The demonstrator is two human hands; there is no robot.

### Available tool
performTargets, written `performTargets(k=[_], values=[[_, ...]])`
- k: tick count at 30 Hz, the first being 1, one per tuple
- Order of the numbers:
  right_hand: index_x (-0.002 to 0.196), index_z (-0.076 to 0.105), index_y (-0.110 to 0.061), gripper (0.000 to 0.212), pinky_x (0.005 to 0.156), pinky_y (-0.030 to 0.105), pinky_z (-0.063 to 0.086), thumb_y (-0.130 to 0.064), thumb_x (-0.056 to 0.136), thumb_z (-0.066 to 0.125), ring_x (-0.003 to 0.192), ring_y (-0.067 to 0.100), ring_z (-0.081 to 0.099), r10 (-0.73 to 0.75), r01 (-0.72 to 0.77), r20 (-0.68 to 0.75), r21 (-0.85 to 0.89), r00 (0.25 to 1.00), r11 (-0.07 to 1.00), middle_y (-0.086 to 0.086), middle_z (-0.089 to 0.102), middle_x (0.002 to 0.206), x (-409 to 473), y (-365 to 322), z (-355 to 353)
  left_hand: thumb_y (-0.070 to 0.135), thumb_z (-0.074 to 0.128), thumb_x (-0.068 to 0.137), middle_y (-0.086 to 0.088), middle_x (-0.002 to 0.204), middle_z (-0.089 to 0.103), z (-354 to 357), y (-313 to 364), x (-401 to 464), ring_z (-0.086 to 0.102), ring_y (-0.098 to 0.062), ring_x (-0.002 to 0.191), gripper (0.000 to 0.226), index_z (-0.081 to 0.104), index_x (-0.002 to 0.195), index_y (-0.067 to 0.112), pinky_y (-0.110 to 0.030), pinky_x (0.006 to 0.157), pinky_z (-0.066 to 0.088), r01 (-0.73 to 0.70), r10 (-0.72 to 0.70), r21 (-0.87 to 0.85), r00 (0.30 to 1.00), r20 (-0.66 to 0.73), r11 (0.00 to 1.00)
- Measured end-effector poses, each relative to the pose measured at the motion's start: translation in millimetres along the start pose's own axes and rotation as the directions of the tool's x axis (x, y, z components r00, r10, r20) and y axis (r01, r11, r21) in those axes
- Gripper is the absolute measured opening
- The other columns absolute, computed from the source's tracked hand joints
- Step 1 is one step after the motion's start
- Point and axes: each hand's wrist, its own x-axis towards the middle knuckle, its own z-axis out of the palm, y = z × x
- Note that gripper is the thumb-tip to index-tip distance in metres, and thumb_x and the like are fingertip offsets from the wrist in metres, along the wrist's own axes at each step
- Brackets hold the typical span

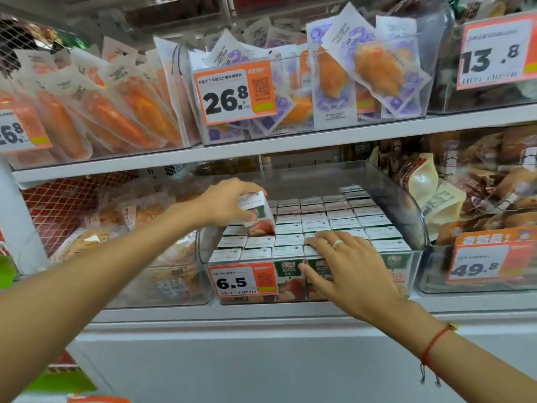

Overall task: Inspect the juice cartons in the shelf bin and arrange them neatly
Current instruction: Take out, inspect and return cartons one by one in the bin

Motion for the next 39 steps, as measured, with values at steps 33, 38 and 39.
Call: performTargets(k=[33,38,39], values=[[0.133,0.055,-0.034,0.065,0.105,0.027,0.031,-0.061,0.095,0.010,0.126,0.009,0.045,0.036,-0.036,0.041,0.009,0.999,0.999,-0.013,0.057,0.133,13,20,-11,0.026,0.053,0.099,0.004,0.134,0.058,55,-22,51,0.057,-0.019,0.117,0.027,0.063,0.124,0.032,-0.038,0.101,0.045,0.095,-0.088,-0.102,0.994,0.072,0.990],[0.113,0.066,-0.035,0.063,0.073,0.021,0.039,-0.060,0.093,0.012,0.103,0.008,0.060,0.087,-0.086,-0.063,0.018,0.994,0.996,-0.016,0.067,0.112,12,19,-1,0.039,0.054,0.098,-0.003,0.150,0.039,73,-24,74,0.041,-0.026,0.132,0.044,0.042,0.139,0.029,-0.040,0.107,0.038,0.134,-0.133,-0.001,0.983,0.128,0.991],[0.111,0.066,-0.035,0.061,0.069,0.020,0.036,-0.059,0.093,0.013,0.101,0.008,0.061,0.090,-0.090,-0.075,0.012,0.993,0.996,-0.017,0.067,0.109,13,19,0,0.038,0.056,0.097,-0.005,0.148,0.040,74,-24,77,0.041,-0.026,0.131,0.045,0.042,0.138,0.027,-0.038,0.105,0.039,0.127,-0.127,0.012,0.984,0.128,0.992]])
